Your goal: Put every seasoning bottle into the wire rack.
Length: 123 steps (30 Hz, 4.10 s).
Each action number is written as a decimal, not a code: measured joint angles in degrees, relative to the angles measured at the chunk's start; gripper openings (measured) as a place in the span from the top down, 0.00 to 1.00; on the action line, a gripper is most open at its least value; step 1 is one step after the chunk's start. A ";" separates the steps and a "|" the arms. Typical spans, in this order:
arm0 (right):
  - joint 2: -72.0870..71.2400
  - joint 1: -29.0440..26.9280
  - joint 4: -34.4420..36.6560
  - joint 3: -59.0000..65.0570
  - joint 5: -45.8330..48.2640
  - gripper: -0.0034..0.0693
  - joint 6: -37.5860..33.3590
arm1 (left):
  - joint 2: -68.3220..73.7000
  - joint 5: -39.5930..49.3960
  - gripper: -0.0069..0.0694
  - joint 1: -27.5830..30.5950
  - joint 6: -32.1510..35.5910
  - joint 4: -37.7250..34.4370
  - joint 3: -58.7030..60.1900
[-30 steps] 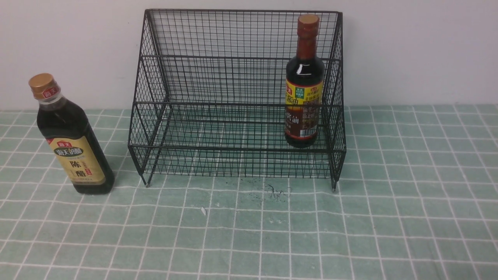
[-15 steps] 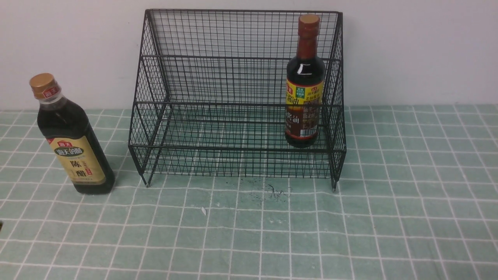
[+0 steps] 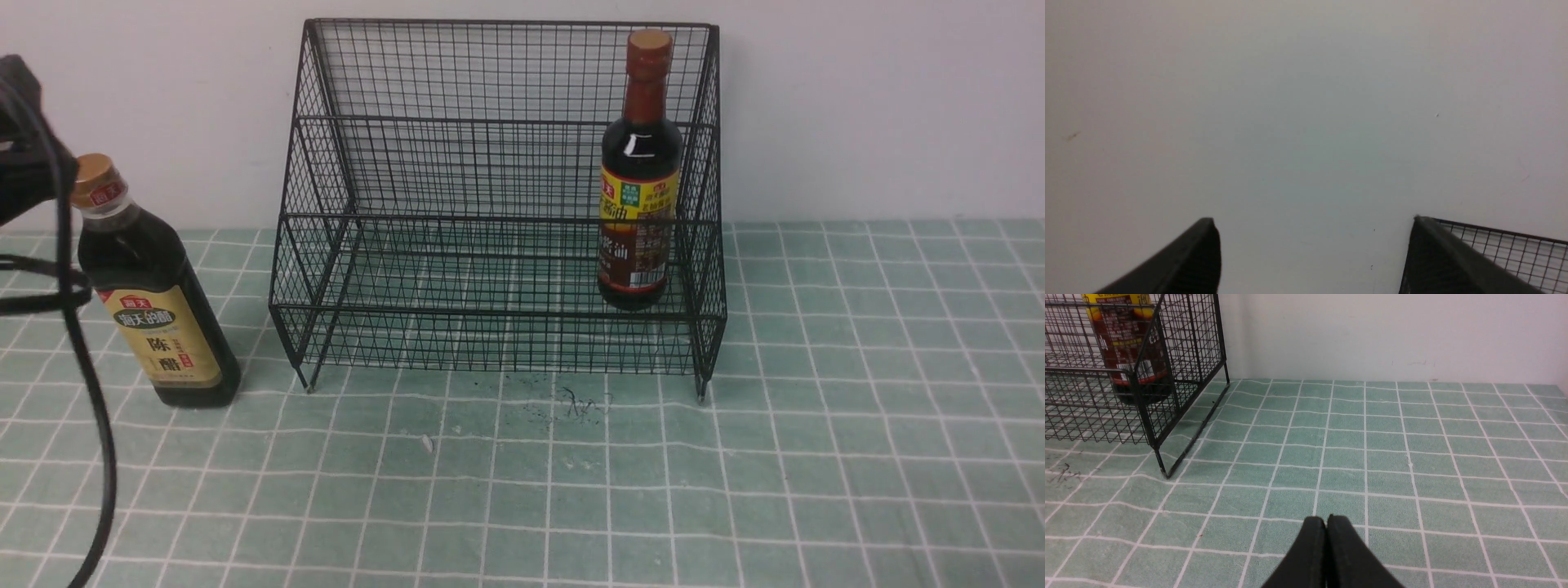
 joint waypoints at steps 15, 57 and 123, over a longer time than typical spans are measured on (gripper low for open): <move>0.00 0.00 0.00 0.00 0.00 0.97 0.00 | 23.60 -6.13 0.17 0.00 8.19 -8.26 -9.16; 0.00 0.00 -0.05 0.00 0.00 0.97 0.00 | 26.32 13.93 0.51 -11.56 3.51 -0.15 -42.66; 0.00 0.00 -0.05 0.00 0.00 0.97 1.56 | 15.30 93.33 0.92 -2.47 21.93 -8.47 -44.21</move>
